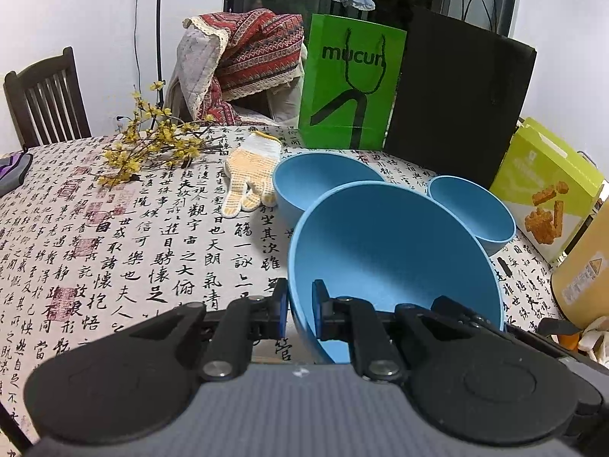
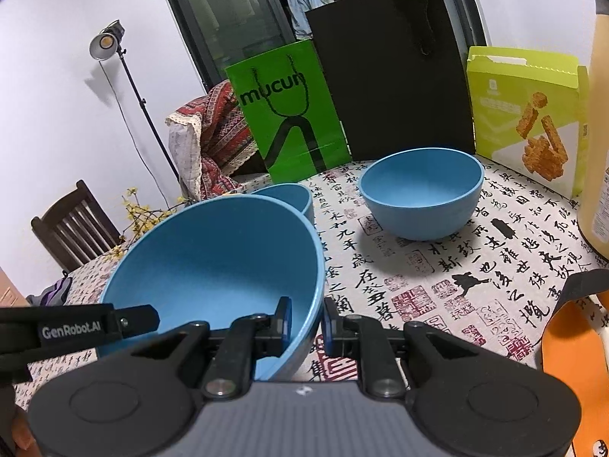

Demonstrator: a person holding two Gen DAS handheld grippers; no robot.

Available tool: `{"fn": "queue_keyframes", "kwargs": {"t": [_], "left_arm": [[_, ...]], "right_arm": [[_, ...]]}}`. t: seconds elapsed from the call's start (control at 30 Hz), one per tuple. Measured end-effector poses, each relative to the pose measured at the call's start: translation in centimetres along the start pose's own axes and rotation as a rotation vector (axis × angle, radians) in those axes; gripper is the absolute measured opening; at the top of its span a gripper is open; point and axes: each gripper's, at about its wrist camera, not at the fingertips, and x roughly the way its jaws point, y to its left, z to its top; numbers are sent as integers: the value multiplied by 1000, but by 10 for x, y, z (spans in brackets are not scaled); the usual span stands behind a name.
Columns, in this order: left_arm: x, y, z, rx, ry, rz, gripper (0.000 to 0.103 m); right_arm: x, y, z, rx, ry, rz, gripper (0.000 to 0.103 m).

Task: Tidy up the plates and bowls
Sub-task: 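Carry the held blue bowl away from the other two bowls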

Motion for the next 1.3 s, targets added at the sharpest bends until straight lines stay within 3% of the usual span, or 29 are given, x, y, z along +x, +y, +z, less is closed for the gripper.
{"fn": "queue_keyframes", "kwargs": {"t": [1.3], "left_arm": [[-45,52,-23,-65,-35,24,14]], "right_arm": [[-25,50,-28,-46,15,40,16]]}}
